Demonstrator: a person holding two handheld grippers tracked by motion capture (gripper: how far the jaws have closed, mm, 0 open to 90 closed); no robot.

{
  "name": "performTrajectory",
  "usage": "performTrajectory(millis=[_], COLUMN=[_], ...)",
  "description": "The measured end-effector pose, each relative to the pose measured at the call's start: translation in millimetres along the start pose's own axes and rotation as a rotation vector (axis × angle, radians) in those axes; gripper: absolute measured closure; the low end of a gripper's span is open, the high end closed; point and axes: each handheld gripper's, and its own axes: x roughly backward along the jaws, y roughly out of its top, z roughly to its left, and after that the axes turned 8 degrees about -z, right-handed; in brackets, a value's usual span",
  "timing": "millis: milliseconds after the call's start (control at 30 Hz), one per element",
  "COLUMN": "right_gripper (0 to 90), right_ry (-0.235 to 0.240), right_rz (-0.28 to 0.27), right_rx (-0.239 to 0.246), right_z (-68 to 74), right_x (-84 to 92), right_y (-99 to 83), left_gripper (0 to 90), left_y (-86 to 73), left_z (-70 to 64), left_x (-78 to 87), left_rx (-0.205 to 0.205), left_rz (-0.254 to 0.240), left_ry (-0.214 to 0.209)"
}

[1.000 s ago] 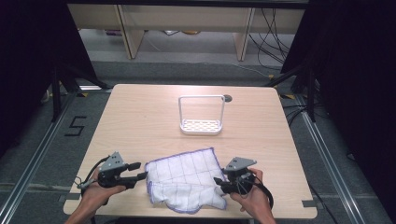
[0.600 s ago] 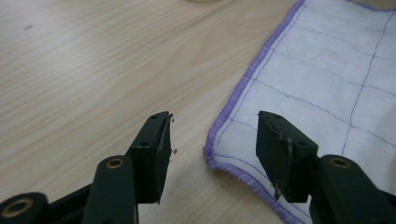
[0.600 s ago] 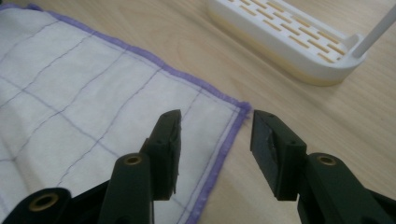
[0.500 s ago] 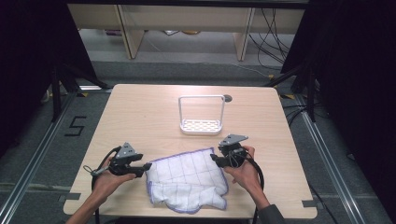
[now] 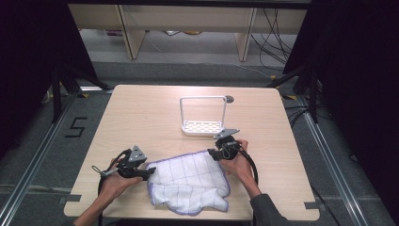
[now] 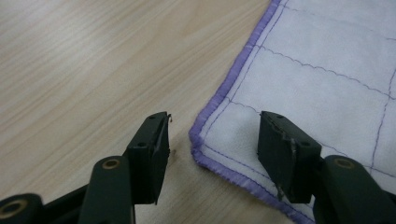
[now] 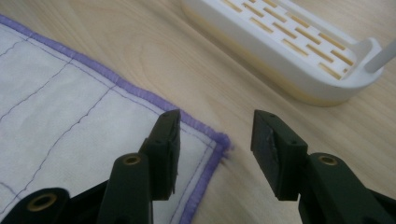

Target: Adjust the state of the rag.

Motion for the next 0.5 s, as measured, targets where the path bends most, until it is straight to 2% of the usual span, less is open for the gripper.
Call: performTrajectory(millis=[33,100,133,167,200,233,267,333,367,400,467,500], right_gripper=[53.4,53.4,53.5,54.3,54.3,56.2,58.3,60.9,64.5,73.6,81.3,84.8], right_ry=[-0.004,0.01,0.01,0.005,0.005,0.02,0.023,0.027,0.042,0.057,0.085,0.065], right_rz=[-0.008,0.018,0.021,0.018,0.018,0.039,0.027,0.03,0.037,0.026,0.034,0.02], right_rx=[-0.013,-0.007,-0.011,-0.007,-0.007,0.0,-0.013,-0.01,-0.014,-0.02,-0.044,-0.042], right_z=[0.7,0.4,1.1,1.6,1.6,1.8,2.6,1.3,0.8,0.9,0.6,0.8], right_x=[-3.7,-6.4,-9.2,-12.4,-12.4,-13.6,-15.3,-15.1,-14.2,-14.5,-12.6,-13.9], right_y=[-0.4,0.4,-0.4,-2.1,-2.1,-2.6,-3.5,-3.9,-3.8,-5.4,-5.2,-6.5], left_gripper=[43.7,46.3,49.9,55.5,57.8,61.1,65.0,73.1,73.1,80.1,83.3,84.0], left_y=[-0.2,0.1,-0.1,-0.3,-0.3,-0.2,-0.9,-0.8,-0.9,-0.7,0.5,0.5], left_z=[0.8,2.4,1.6,1.4,1.4,1.5,1.2,2.2,2.3,2.0,2.2,2.2], left_x=[-0.8,-0.9,-1.0,-1.3,-1.3,-1.0,-1.8,-2.4,-2.1,-2.7,-3.8,-3.8], left_rx=[0.001,-0.009,0.005,0.003,0.003,0.01,0.025,0.013,0.016,0.016,-0.001,-0.001], left_rz=[-0.006,-0.006,-0.007,-0.014,-0.014,-0.012,-0.02,-0.028,-0.023,-0.025,-0.029,-0.029], left_ry=[-0.006,-0.026,-0.038,-0.056,-0.056,-0.081,-0.087,-0.099,-0.122,-0.135,-0.131,-0.131])
